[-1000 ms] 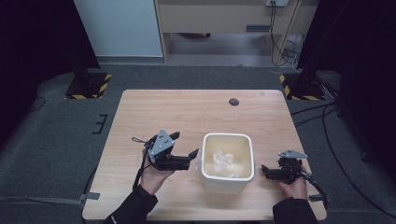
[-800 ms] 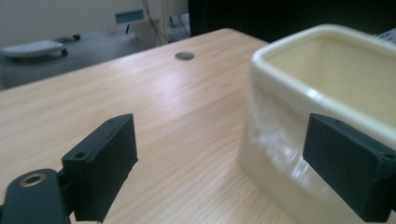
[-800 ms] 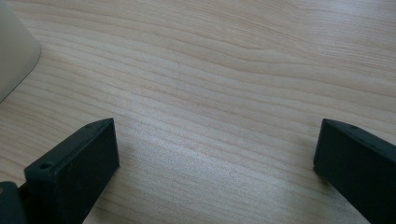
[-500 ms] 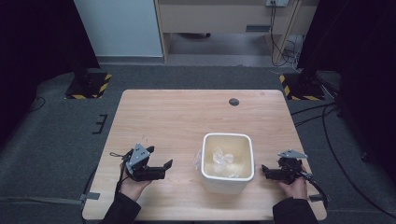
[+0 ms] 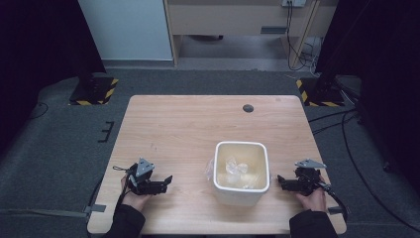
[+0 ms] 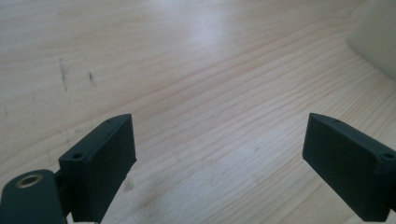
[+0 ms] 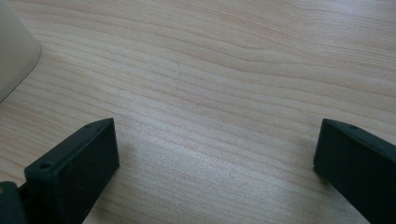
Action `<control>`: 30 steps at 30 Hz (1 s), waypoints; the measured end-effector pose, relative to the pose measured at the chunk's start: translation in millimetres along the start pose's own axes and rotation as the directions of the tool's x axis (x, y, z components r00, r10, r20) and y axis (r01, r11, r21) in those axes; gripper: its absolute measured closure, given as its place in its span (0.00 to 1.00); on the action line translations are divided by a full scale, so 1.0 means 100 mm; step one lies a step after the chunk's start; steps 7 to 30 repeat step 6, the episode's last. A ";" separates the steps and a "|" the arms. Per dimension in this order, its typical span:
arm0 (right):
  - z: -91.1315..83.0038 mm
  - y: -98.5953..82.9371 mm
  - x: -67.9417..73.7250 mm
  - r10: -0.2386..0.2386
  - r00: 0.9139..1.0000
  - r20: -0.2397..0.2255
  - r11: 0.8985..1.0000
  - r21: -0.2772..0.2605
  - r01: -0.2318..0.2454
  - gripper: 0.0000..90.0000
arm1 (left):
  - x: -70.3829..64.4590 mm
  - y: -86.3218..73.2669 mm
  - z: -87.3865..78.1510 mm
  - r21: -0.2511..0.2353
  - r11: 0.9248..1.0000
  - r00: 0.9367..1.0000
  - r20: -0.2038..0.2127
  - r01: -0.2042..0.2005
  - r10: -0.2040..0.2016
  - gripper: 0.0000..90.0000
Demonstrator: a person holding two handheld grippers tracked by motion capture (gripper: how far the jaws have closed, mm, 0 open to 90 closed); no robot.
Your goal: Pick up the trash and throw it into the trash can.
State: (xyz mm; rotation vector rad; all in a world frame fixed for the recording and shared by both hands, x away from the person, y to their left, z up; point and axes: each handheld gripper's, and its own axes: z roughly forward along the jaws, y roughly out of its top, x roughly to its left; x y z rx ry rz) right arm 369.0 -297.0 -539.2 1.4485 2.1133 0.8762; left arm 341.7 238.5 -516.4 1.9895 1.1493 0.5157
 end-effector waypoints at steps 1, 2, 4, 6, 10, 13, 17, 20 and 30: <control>0.00 0.00 0.00 0.000 1.000 0.000 1.000 0.000 0.000 0.00 | 0.01 -0.02 0.02 0.010 1.000 1.000 -0.006 0.002 -0.002 0.09; 0.00 0.00 0.00 0.001 1.000 0.000 1.000 0.000 -0.001 0.00 | 0.02 -0.04 0.03 0.025 1.000 1.000 -0.008 0.005 -0.004 0.09; 0.00 0.00 0.00 0.000 1.000 0.000 1.000 0.000 0.000 0.00 | 0.03 -0.06 0.06 0.047 0.999 1.000 -0.013 0.001 -0.001 0.09; 0.00 0.00 0.00 0.000 1.000 0.000 1.000 0.000 0.000 0.00 | 0.04 -0.08 0.07 0.062 0.998 1.000 -0.020 -0.002 0.003 0.08; 0.00 0.00 0.00 0.000 1.000 0.000 1.000 0.000 0.000 0.00 | 0.04 -0.08 0.07 0.062 0.998 1.000 -0.020 -0.002 0.003 0.08; 0.00 0.00 0.00 0.000 1.000 0.000 1.000 0.000 0.000 0.00 | 0.04 -0.08 0.07 0.062 0.998 1.000 -0.020 -0.002 0.003 0.08; 0.00 0.00 0.00 0.000 1.000 0.000 1.000 0.000 0.000 0.00 | 0.04 -0.08 0.07 0.062 0.998 1.000 -0.020 -0.002 0.003 0.08; 0.00 0.00 0.00 0.000 1.000 0.000 1.000 0.000 0.000 0.00 | 0.04 -0.08 0.07 0.062 0.998 1.000 -0.020 -0.002 0.003 0.08; 0.00 0.00 0.00 0.000 1.000 0.000 1.000 0.000 0.000 0.00 | 0.04 -0.08 0.07 0.062 0.998 1.000 -0.020 -0.002 0.003 0.08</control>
